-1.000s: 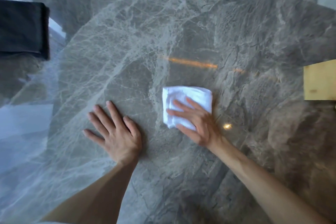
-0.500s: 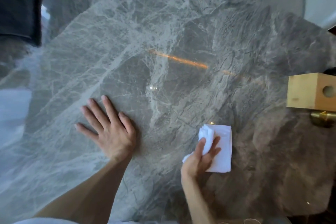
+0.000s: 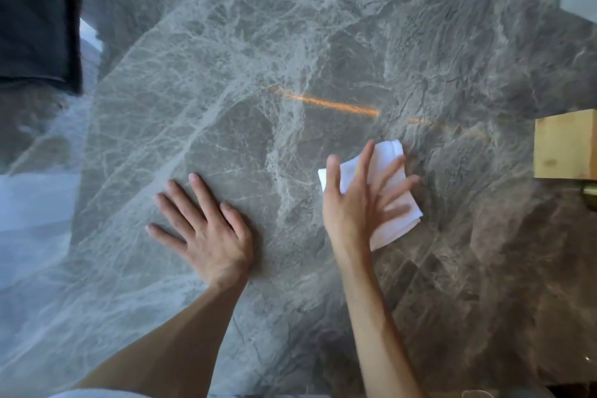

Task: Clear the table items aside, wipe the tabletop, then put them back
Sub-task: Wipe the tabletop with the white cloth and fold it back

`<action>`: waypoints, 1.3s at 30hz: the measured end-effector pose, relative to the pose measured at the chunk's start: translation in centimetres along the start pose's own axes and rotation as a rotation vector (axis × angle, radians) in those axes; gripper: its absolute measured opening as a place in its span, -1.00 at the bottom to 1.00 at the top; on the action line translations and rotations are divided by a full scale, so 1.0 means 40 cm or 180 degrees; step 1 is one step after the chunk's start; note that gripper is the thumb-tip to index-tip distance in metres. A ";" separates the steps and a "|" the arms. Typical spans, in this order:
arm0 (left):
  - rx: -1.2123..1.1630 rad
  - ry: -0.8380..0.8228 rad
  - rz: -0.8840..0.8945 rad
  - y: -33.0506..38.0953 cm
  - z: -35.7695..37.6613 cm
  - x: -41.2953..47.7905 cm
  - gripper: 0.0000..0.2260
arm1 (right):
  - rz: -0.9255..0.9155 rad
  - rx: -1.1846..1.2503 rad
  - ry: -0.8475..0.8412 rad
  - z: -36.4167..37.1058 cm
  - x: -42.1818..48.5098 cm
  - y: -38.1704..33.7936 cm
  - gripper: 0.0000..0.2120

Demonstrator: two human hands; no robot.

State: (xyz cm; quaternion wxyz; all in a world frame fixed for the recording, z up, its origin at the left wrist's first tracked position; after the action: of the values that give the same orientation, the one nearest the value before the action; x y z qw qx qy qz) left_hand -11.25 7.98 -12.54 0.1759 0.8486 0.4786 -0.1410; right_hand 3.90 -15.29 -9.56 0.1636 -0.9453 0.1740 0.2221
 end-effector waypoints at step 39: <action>0.0017 0.0142 0.0021 -0.002 0.001 0.001 -0.44 | -0.0232 -0.0406 0.1523 -0.190 0.282 0.101 -0.55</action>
State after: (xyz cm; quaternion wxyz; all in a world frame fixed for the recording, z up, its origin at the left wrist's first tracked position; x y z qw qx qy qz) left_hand -11.29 8.03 -12.63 0.1633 0.8536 0.4792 -0.1227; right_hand 14.53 -24.69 -9.42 0.0657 -0.9851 0.1592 -0.0036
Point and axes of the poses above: each hand's wrist, its own x-axis towards the middle knuckle, its own z-axis out of the palm, y = z × x, the point moved 10 cm from there along x, towards the middle knuckle, and after that the axes turned 4 degrees about -y, right-handed, at the moved point
